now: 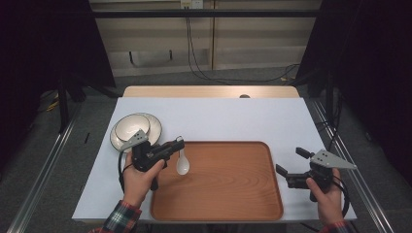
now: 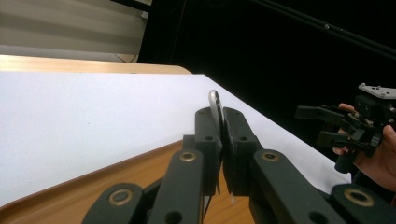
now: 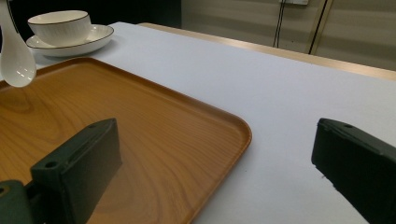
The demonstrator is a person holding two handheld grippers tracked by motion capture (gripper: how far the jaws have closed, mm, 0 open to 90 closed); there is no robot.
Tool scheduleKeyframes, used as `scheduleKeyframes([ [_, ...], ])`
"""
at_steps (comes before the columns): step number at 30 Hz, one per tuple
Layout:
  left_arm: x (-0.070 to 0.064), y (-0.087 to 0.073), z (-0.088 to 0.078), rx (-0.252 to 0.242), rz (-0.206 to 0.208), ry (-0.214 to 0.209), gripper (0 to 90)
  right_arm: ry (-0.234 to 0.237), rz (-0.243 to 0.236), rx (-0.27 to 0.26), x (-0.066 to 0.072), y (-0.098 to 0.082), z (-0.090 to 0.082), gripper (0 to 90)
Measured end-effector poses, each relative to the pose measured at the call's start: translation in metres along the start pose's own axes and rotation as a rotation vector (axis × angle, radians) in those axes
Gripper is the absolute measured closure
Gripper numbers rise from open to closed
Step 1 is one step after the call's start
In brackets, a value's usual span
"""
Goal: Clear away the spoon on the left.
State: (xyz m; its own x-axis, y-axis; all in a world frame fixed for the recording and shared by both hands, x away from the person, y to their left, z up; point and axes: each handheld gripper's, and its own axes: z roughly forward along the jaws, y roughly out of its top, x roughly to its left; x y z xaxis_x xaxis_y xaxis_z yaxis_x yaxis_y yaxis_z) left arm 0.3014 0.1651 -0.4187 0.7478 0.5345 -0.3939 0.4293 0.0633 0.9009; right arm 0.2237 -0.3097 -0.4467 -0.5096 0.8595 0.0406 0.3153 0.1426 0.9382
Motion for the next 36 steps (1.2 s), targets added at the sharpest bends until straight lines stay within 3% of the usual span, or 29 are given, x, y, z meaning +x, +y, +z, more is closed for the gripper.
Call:
scheduleKeyframes([
  [36,-0.015,-0.017,0.0,0.043,0.013,-0.045,85.5,0.003,-0.002,0.002,0.0,0.0,0.0,1.1],
])
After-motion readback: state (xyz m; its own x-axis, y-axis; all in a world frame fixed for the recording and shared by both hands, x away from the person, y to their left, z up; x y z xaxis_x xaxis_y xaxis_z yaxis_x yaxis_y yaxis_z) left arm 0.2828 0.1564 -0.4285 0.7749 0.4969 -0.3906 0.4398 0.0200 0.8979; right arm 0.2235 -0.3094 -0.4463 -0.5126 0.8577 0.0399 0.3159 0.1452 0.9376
